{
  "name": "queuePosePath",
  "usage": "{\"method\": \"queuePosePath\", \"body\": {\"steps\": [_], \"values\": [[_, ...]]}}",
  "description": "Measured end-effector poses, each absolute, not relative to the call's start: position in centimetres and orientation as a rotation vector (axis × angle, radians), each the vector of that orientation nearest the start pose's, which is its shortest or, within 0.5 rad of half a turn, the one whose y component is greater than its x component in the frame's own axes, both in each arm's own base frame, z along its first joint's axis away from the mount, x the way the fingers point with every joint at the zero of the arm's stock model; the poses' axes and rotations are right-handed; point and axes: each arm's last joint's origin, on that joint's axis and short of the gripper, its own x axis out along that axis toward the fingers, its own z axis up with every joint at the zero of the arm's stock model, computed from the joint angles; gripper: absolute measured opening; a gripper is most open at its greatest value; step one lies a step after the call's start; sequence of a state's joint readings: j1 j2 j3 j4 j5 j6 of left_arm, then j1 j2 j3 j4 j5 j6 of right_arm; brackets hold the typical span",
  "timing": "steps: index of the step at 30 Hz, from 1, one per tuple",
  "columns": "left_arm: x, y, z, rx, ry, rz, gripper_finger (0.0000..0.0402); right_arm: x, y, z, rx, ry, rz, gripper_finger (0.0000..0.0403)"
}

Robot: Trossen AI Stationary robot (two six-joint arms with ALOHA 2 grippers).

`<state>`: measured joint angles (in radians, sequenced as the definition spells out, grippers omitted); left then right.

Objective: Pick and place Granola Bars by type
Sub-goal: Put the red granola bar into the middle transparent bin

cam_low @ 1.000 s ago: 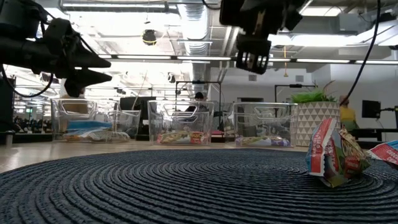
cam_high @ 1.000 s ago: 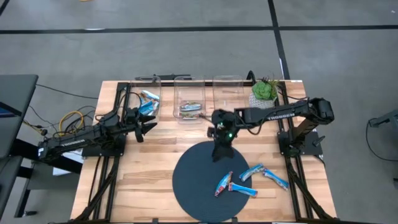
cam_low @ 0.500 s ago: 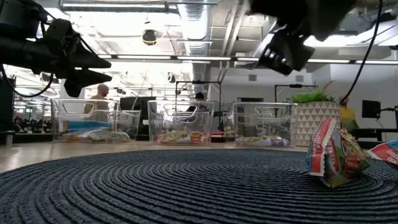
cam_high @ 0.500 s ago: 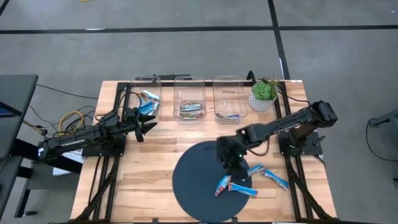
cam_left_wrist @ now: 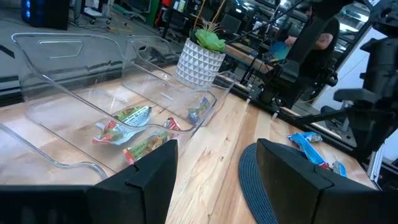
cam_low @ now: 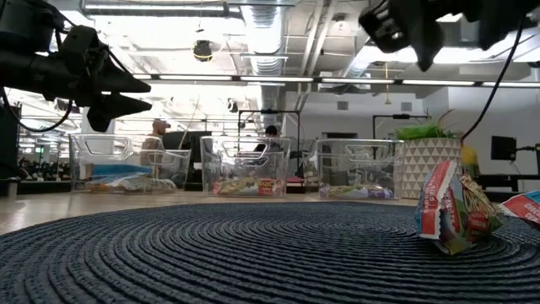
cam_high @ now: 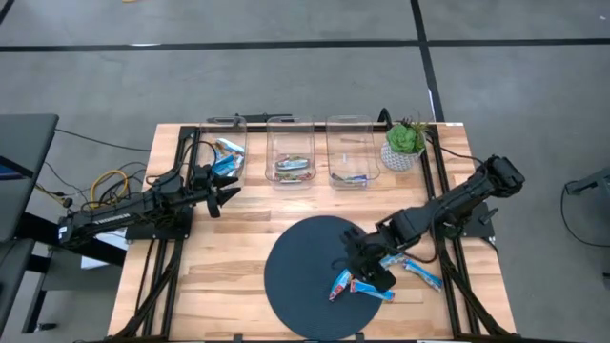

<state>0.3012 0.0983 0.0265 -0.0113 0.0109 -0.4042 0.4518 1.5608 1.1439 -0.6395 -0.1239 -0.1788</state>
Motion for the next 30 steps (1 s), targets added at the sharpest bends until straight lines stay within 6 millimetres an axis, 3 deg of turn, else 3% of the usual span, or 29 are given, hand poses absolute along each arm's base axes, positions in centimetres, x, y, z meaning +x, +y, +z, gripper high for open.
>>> {"method": "queuePosePath", "body": {"steps": [12,20,30], "values": [[9.8,3.0,16.4,-0.414,0.022,0.303,0.0211,28.7,15.8,20.7,-0.455,1.069,0.647,0.0175],[9.8,3.0,16.4,-0.414,0.023,0.303,0.0211,30.0,16.9,17.7,-0.465,1.094,0.657,0.0175],[9.8,3.0,16.4,-0.414,0.022,0.302,0.0211,30.9,17.7,15.5,-0.468,1.092,0.662,0.0175]]}}
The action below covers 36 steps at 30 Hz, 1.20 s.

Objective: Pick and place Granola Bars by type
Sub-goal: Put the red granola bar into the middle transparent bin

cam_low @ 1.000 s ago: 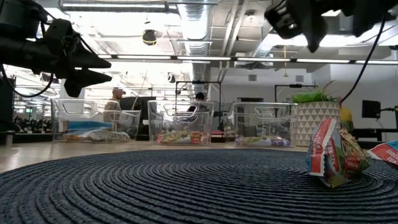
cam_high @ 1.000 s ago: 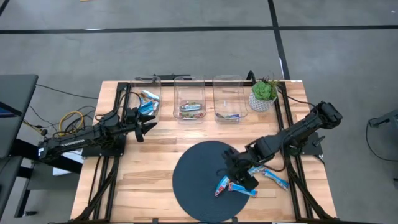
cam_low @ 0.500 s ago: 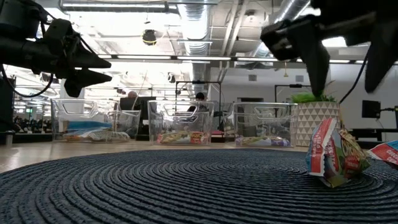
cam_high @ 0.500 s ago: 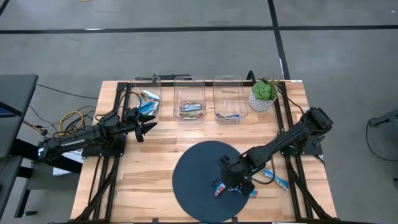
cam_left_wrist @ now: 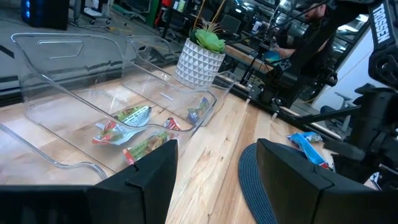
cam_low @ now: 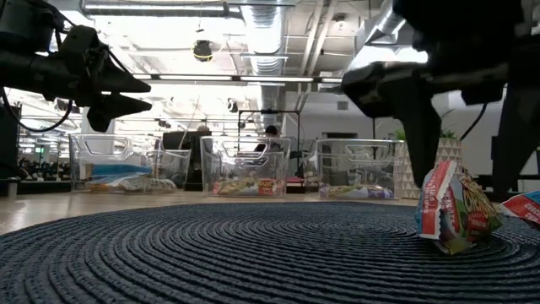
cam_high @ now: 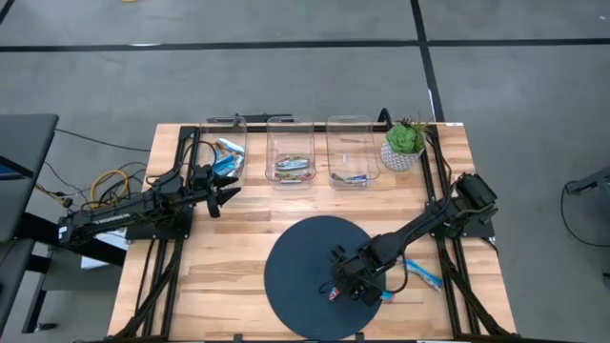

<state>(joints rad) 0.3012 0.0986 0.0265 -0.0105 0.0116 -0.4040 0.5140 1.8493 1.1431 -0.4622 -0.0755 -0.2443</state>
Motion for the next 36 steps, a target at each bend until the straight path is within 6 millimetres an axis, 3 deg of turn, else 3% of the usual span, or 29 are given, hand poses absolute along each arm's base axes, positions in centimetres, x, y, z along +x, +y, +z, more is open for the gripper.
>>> {"method": "queuePosePath", "body": {"steps": [25,36], "values": [[9.8,3.0,16.4,-0.414,0.023,0.303,0.0211,31.3,17.8,13.4,-0.477,1.131,0.597,0.0172],[9.8,3.0,16.4,-0.415,0.022,0.303,0.0211,31.2,17.8,13.4,-0.455,1.139,0.583,0.0061]]}}
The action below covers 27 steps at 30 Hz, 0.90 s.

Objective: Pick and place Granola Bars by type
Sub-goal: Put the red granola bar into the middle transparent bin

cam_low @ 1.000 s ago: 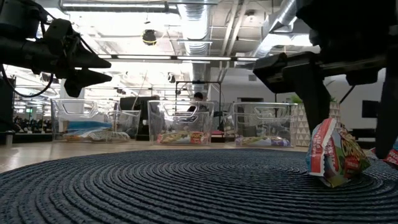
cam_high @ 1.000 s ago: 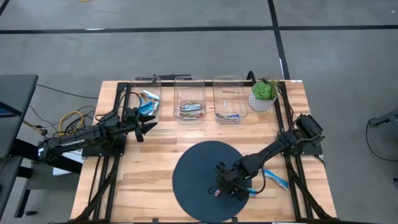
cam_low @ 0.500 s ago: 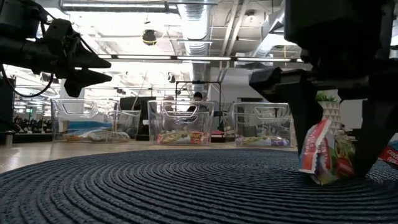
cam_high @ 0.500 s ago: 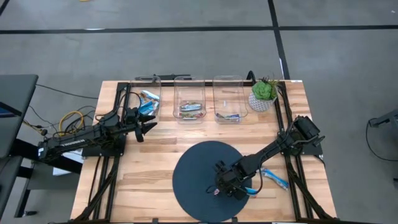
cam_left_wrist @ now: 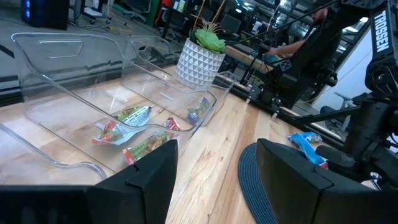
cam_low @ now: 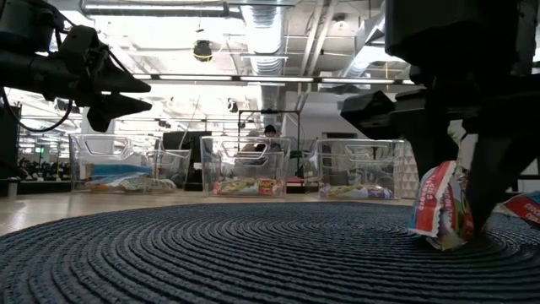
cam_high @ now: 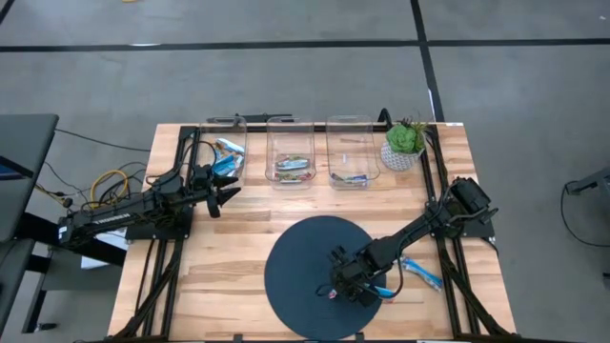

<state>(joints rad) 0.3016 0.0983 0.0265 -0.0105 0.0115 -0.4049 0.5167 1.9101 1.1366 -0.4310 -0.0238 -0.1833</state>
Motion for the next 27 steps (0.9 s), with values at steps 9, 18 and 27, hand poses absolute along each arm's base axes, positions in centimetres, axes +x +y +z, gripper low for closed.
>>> {"method": "queuePosePath", "body": {"steps": [9,18,27], "values": [[9.8,3.0,16.4,-0.416,0.022,0.302,0.0211,31.4,16.9,15.5,-0.393,1.089,0.540,0.0027],[9.8,3.0,16.4,-0.416,0.022,0.302,0.0211,32.8,13.6,20.1,-0.154,0.918,0.376,0.0026],[9.8,3.0,16.4,-0.416,0.021,0.302,0.0211,34.1,8.8,24.2,0.005,0.722,0.231,0.0026]]}}
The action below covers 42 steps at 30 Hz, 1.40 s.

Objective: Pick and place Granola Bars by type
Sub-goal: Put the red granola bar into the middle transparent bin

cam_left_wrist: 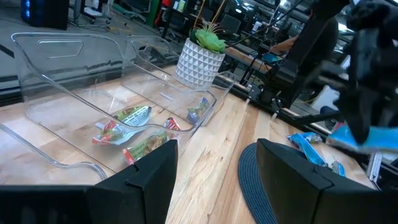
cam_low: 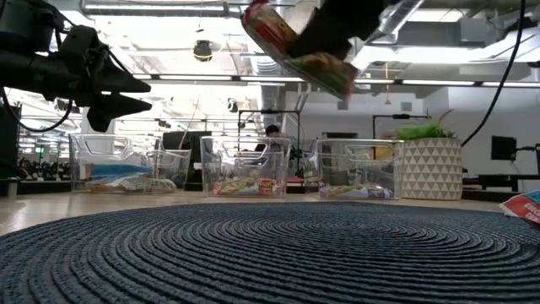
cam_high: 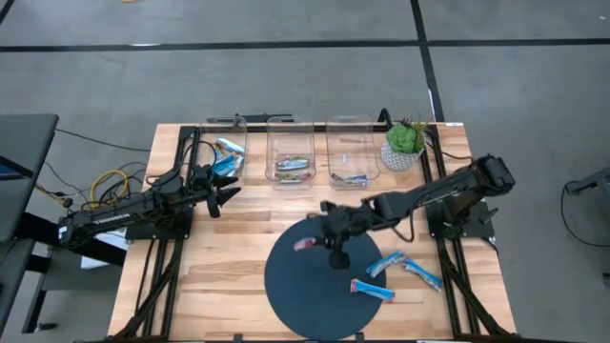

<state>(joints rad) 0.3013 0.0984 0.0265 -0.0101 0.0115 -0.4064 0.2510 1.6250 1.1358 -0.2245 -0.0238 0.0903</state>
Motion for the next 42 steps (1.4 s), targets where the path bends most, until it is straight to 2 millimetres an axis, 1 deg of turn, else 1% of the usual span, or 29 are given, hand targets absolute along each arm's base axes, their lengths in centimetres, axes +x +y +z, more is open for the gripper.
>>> {"method": "queuePosePath", "body": {"steps": [4,8,13,19,23,26,28,33,38,42], "values": [[9.8,3.0,16.4,-0.416,0.021,0.302,0.0211,34.2,6.4,25.7,0.037,0.649,0.172,0.0026],[9.8,3.0,16.4,-0.416,0.022,0.303,0.0211,34.2,3.8,27.1,0.108,0.585,0.090,0.0026],[9.8,3.0,16.4,-0.416,0.022,0.302,0.0211,33.8,0.6,29.1,0.151,0.483,0.005,0.0026],[9.8,3.0,16.4,-0.416,0.021,0.302,0.0211,34.1,-2.6,30.6,0.172,0.443,-0.082,0.0026],[9.8,3.0,16.4,-0.416,0.022,0.302,0.0211,35.0,-4.4,30.6,0.170,0.466,-0.129,0.0026],[9.8,3.0,16.4,-0.415,0.022,0.303,0.0211,35.8,-5.6,31.0,0.124,0.496,-0.144,0.0026],[9.8,3.0,16.4,-0.416,0.022,0.302,0.0211,36.7,-6.5,31.3,0.091,0.507,-0.152,0.0026],[9.8,3.0,16.4,-0.415,0.022,0.301,0.0211,38.6,-8.5,31.4,0.009,0.608,-0.156,0.0026],[9.8,3.0,16.4,-0.415,0.022,0.302,0.0211,40.3,-10.3,30.8,-0.056,0.731,-0.147,0.0026],[9.8,3.0,16.4,-0.416,0.023,0.303,0.0211,41.5,-11.3,30.1,-0.095,0.792,-0.140,0.0026]]}}
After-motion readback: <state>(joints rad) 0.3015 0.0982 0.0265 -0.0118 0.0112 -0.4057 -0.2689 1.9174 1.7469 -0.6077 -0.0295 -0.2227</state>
